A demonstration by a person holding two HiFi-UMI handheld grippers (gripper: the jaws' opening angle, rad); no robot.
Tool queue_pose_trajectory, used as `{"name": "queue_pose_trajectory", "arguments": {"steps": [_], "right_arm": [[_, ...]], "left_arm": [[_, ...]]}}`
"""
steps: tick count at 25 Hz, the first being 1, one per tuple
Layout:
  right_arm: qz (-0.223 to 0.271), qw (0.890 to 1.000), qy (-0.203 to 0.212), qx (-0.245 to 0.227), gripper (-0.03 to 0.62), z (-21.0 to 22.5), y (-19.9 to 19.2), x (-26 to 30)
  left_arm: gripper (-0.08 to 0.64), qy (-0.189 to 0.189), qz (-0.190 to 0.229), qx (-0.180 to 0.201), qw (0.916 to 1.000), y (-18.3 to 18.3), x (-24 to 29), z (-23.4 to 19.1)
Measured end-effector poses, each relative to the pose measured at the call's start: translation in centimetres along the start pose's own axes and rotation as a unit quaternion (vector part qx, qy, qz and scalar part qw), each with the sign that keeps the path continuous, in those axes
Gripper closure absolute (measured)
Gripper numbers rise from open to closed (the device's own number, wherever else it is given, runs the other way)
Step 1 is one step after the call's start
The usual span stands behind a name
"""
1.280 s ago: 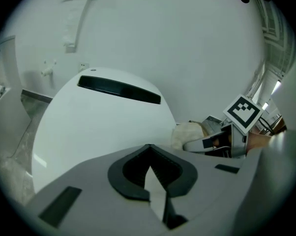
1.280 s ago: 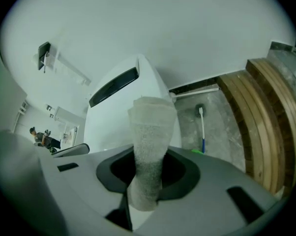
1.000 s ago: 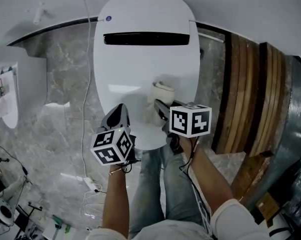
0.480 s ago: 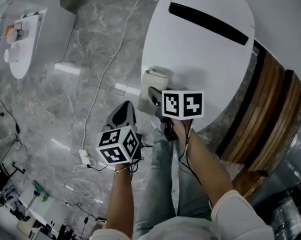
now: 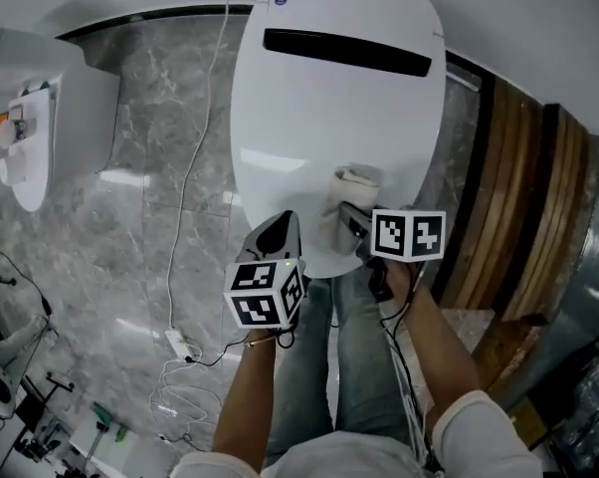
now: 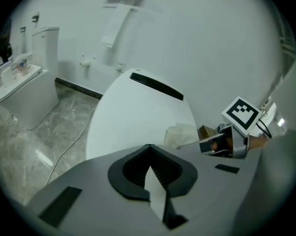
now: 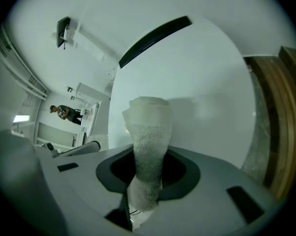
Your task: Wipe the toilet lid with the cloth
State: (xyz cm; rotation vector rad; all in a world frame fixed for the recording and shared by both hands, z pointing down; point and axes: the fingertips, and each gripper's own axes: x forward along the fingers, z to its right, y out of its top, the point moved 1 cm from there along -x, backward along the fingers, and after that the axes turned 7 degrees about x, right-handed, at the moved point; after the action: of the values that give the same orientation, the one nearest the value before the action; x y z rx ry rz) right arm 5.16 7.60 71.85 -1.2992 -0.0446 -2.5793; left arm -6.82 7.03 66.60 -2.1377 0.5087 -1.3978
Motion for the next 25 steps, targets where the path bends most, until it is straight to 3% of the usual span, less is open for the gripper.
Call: {"name": "queue_pose_trajectory", "arguments": {"steps": [7, 10, 12, 17, 21, 25], "right_arm": [[0.052, 0.995, -0.039, 0.070, 0.494, 8.7, -0.3, -5.7], [0.054, 0.995, -0.045, 0.075, 0.494, 9.6, 0.1, -6.5], [0.057, 0.995, -0.050, 0.069, 0.495, 9.0, 0.1, -6.5], [0.045, 0.997, -0.023, 0.057, 0.495, 4.0, -1.3, -4.2], [-0.025, 0.999, 0.013, -0.031, 0.495, -3.2, -3.8, 0.9], [-0.088, 0.991, 0.039, -0.094, 0.494, -8.8, -7.4, 5.6]], "left_arm": [[0.548, -0.100, -0.038, 0.080, 0.9910, -0.3, 4.3, 9.6], [0.549, -0.129, -0.040, 0.101, 0.9857, -0.2, 5.0, 11.7], [0.549, -0.128, -0.041, 0.109, 0.9849, -0.1, 4.9, 11.6], [0.548, -0.087, -0.030, 0.089, 0.9918, 0.2, 2.7, 6.7], [0.549, -0.009, -0.015, 0.036, 0.9992, -0.3, -0.5, -0.6], [0.548, 0.058, -0.005, -0.026, 0.9980, -2.6, -4.5, -6.9]]}}
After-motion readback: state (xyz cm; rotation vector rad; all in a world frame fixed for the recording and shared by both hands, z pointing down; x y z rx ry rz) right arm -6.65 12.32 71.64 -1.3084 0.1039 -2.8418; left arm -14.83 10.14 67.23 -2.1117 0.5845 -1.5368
